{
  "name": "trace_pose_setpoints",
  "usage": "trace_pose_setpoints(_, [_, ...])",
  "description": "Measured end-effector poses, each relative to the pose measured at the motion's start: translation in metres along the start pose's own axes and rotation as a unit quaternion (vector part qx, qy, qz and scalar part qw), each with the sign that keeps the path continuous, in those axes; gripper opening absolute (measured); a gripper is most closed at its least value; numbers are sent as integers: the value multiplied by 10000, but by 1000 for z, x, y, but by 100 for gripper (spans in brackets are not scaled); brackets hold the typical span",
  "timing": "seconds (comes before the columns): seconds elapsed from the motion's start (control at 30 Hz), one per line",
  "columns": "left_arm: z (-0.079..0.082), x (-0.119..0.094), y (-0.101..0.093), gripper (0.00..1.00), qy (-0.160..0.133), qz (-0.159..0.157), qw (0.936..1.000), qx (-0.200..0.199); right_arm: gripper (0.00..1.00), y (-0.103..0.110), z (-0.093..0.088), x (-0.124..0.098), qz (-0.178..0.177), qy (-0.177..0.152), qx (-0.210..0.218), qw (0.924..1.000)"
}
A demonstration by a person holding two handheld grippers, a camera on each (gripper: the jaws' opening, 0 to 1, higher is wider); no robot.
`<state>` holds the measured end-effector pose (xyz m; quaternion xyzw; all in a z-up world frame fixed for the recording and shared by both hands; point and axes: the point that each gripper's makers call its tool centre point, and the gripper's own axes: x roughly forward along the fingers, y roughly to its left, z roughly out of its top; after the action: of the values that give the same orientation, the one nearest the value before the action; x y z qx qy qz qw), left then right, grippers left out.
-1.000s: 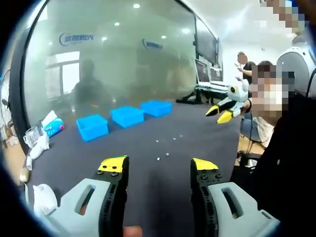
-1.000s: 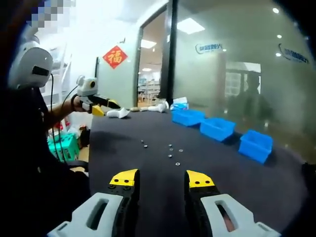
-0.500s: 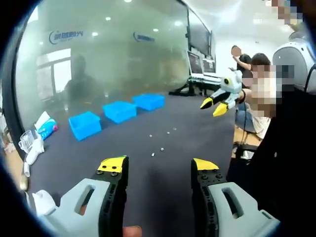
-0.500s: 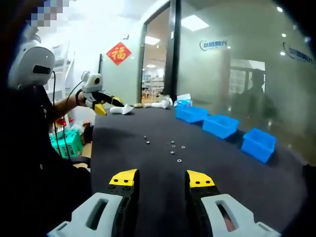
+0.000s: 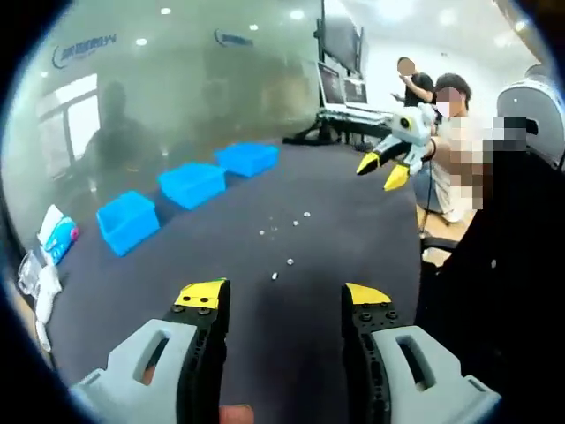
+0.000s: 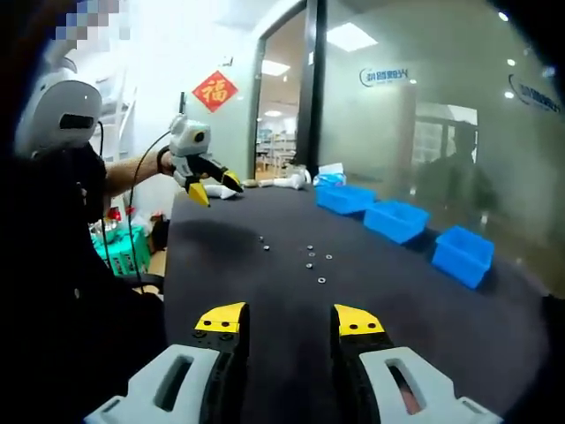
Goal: Sort the screws, nuts, and washers into the corresponding bins
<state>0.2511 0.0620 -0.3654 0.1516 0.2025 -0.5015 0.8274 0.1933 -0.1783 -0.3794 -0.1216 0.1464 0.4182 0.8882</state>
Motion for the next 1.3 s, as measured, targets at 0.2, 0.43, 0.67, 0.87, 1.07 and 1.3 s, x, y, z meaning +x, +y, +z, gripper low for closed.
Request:
trace_pose_setpoints(0.2, [-1, 25, -4, 48, 317, -383, 9987, 74, 33, 0, -3, 0, 21, 57, -28, 10000])
trace_pose_setpoints(0.43, [-5, 47, -3, 46, 616, -574, 9961, 248, 33, 2, -6, 0, 27, 86, -8, 10000])
trace_pose_setpoints(0.67, [-16, 61, -10, 41, 1073, -723, 9912, 270, 33, 5, -9, 0, 48, 141, -17, 9999])
trace_pose_setpoints(0.87, [-26, 72, -6, 37, 1358, -703, 9879, 270, 33, 6, -13, 1, 71, 158, -27, 9998])
trace_pose_setpoints(1.07, [-29, 82, -4, 27, 1409, -628, 9877, 269, 33, 7, -15, 0, 55, 124, -5, 9999])
trace_pose_setpoints(1.3, [-33, 86, -7, 19, 1523, -644, 9856, 355, 33, 7, -18, -3, 24, 129, 13, 9999])
